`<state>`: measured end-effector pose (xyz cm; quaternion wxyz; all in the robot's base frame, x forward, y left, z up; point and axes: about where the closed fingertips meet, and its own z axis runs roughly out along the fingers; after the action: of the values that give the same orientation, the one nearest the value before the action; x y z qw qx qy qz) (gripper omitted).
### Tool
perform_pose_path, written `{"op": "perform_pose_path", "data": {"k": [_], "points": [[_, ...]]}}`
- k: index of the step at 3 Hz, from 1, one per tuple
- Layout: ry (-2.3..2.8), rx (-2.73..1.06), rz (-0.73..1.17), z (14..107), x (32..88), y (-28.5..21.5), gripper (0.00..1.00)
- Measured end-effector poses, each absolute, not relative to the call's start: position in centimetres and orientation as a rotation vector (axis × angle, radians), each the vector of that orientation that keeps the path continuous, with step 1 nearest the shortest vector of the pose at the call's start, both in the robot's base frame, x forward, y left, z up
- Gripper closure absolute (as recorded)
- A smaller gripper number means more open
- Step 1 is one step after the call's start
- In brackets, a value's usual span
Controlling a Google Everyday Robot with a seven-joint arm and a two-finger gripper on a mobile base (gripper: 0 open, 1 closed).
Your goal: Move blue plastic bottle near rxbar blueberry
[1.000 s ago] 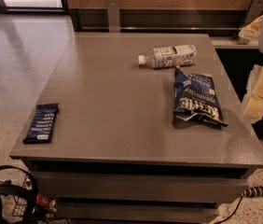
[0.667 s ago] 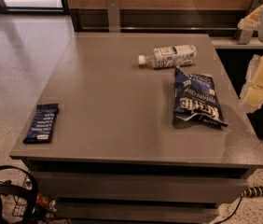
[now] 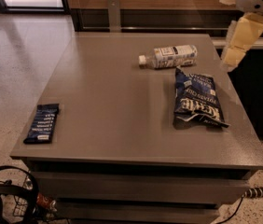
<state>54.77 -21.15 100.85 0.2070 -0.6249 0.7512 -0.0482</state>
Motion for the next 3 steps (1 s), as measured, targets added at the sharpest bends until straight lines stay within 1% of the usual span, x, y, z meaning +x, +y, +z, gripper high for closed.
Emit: {"op": "perform_pose_path", "data": {"k": [2,3], "points": [[2.115,-1.691,-0.073,97.7,65.0,-18.7,0.00],[2.154,-1.640,-0.067,96.1,67.5,-17.9,0.00]]}}
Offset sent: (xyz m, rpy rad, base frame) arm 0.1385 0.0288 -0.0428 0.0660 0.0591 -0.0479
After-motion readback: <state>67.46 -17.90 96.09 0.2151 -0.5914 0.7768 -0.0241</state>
